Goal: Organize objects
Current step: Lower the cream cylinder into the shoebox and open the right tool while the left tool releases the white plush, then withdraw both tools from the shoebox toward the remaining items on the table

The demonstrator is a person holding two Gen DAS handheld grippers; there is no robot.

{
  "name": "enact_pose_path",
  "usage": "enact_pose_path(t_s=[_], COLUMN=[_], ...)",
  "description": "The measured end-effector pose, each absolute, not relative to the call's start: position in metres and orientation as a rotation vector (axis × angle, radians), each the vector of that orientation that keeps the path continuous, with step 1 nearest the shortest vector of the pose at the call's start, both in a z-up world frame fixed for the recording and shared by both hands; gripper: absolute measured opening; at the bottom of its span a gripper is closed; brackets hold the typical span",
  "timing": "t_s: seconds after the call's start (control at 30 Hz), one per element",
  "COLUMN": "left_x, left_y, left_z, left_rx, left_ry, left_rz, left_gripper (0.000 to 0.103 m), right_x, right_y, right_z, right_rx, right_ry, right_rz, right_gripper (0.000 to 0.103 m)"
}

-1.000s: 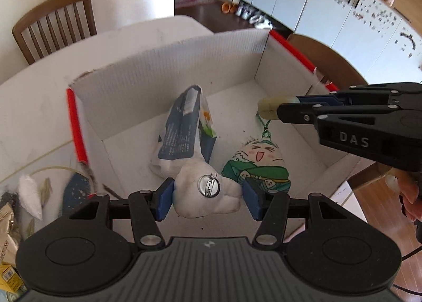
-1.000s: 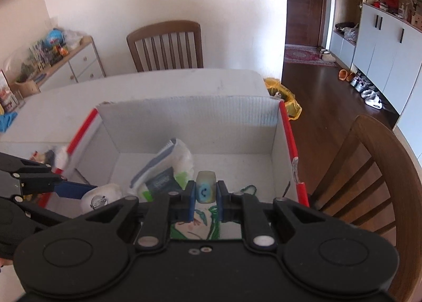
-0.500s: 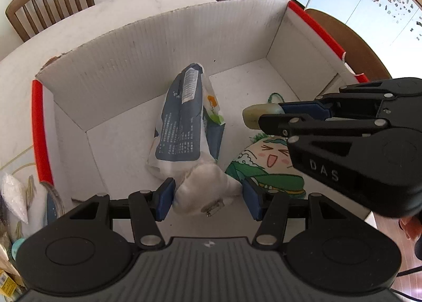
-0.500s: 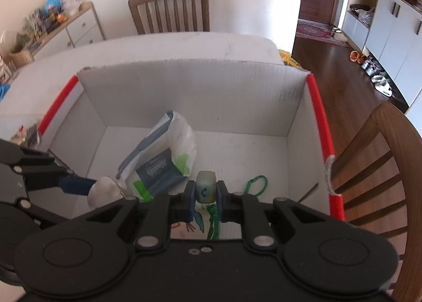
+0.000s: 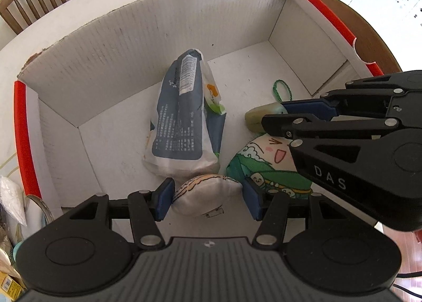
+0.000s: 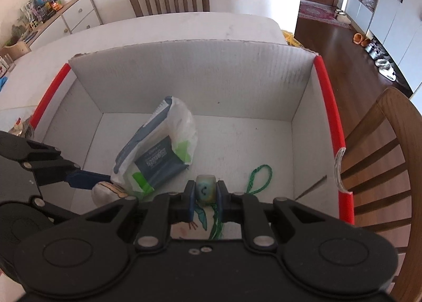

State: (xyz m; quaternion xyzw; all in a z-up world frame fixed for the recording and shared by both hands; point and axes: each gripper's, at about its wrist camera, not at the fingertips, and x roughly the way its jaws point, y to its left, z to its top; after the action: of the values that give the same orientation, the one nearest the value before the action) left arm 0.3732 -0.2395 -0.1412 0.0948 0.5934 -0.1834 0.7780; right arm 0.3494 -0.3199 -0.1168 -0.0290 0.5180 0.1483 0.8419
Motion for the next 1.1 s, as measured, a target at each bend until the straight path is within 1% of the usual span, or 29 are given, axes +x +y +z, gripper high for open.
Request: enact_pose_path(t_s=[0.03,0.1,0.2,0.43,0.67,0.83,1.07,1.1], left_x=[0.372,0.372,0.371,0.363,0.348,0.334,0.311,0.307], left_y=[-0.241,-0.242,-0.241,-0.232,-0.226,-0.219,-0.207,-0.204], left_z=[-0.142,-0.141,-0.137,-0.123,-0.104,-0.086,-0.062,-0.058], left_rx=[0.208,0.213,0.207,0.158,0.178,0.166,0.154,0.151], left_ry=[1.281,1.269,1.249,1.193,1.096,1.03,0.952,0.939], left_rz=[-0.394,-0.394,-0.4,-0.396,-0.413,-0.428,-0.445,-0.448], left_gripper=[0.058,0.066,0.069,0.07,0.071,0.071,0.071,0.073], right_x=[0.349,0.349,0.348,0.34,0.325,0.313,0.296,0.293], right_y=[-0.32,-0.321,-0.323,-0.333,-0.338,-0.339,-0.336,-0.337], right_z=[-0.116,-0.116,-0.113,-0.103,-0.081,-0.063,-0.042,-0.038], right_rx=[-0.065,-0.063,-0.05,0.009,0.034,0.033,0.05,0.059], right_ry=[1.097,1.103,1.1,1.086,1.04,0.993,0.934,0.926], right_rz=[0.314,0.313,0.315,0.312,0.324,0.339,0.359,0.362], right_gripper=[0.016,0.018,0.023,0.034,0.04,0.05,0.057,0.058])
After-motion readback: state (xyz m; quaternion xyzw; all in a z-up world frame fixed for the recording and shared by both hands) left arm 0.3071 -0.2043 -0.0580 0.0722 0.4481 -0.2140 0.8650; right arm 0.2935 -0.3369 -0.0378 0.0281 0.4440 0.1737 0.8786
